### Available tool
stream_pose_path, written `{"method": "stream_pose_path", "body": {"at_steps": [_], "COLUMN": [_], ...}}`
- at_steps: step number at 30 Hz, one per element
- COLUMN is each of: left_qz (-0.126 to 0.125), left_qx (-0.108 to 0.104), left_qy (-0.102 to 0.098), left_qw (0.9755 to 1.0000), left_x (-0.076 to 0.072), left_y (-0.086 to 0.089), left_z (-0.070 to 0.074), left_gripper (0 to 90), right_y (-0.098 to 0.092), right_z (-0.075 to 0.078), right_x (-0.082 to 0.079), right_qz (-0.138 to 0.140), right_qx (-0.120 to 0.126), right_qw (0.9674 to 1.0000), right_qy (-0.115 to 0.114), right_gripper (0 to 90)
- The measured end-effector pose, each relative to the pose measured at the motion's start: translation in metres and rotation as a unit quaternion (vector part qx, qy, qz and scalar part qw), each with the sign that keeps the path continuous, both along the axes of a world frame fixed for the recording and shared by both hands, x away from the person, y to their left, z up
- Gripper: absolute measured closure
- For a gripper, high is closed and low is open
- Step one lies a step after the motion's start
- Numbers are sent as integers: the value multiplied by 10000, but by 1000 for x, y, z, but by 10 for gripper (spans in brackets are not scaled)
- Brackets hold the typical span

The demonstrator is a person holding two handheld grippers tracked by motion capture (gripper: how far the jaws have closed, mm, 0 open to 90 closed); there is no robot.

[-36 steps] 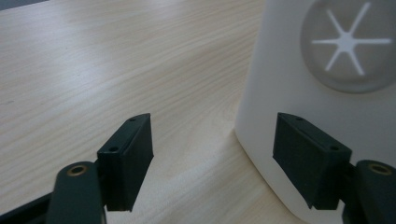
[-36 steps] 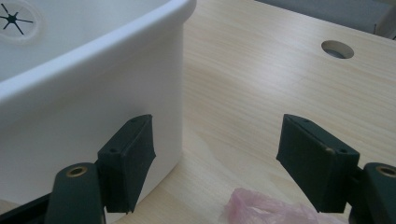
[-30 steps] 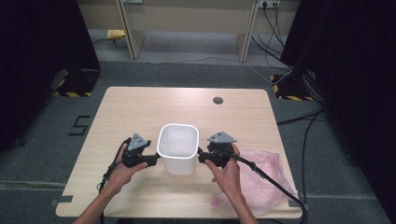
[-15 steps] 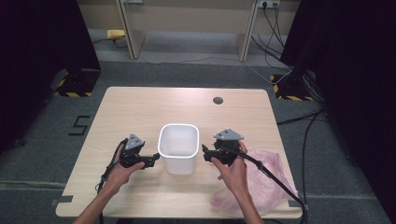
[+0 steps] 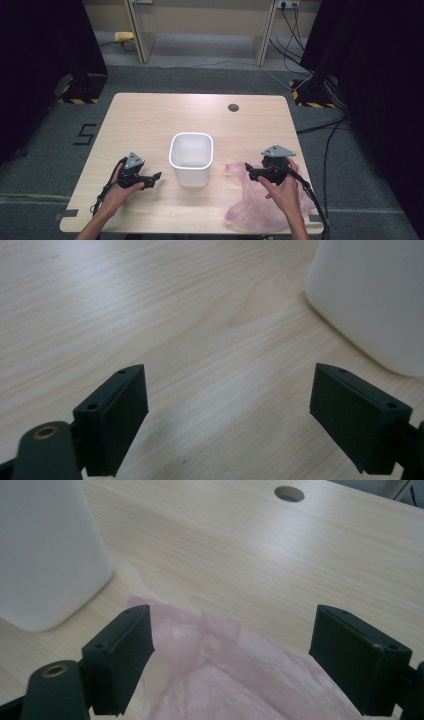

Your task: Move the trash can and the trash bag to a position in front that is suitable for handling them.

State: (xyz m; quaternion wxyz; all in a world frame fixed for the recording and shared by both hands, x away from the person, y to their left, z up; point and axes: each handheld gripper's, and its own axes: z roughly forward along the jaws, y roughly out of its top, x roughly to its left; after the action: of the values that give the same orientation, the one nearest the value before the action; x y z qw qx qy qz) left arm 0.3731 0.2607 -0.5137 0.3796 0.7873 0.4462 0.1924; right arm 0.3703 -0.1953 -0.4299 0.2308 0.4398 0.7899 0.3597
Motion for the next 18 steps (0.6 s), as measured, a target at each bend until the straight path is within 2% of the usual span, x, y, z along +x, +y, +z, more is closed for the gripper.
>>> {"method": "stream_pose_path", "body": {"at_steps": [4,6,9,12,18], "left_qz": [-17,-22,13,10,12], "left_qx": [245,221,190,187,198], "left_qy": [76,162,112,109,119], "left_qw": [9997,9996,9998,9998,9997], "left_x": [-1,0,0,1,2], "left_y": [3,5,8,9,8], "left_z": [-5,-9,-10,-10,-10], "left_gripper": [152,152,141,136,116], "right_y": [-13,-18,-22,-24,-18], "right_z": [-8,-13,-19,-22,-29], "right_x": [1,4,7,9,14], "right_qz": [185,246,338,431,618], "right_qx": [-62,-98,-246,-267,-378], "right_qw": [9997,9996,9989,9984,9968], "right_qy": [113,135,203,236,332], "right_gripper": [172,172,174,174,177]}}
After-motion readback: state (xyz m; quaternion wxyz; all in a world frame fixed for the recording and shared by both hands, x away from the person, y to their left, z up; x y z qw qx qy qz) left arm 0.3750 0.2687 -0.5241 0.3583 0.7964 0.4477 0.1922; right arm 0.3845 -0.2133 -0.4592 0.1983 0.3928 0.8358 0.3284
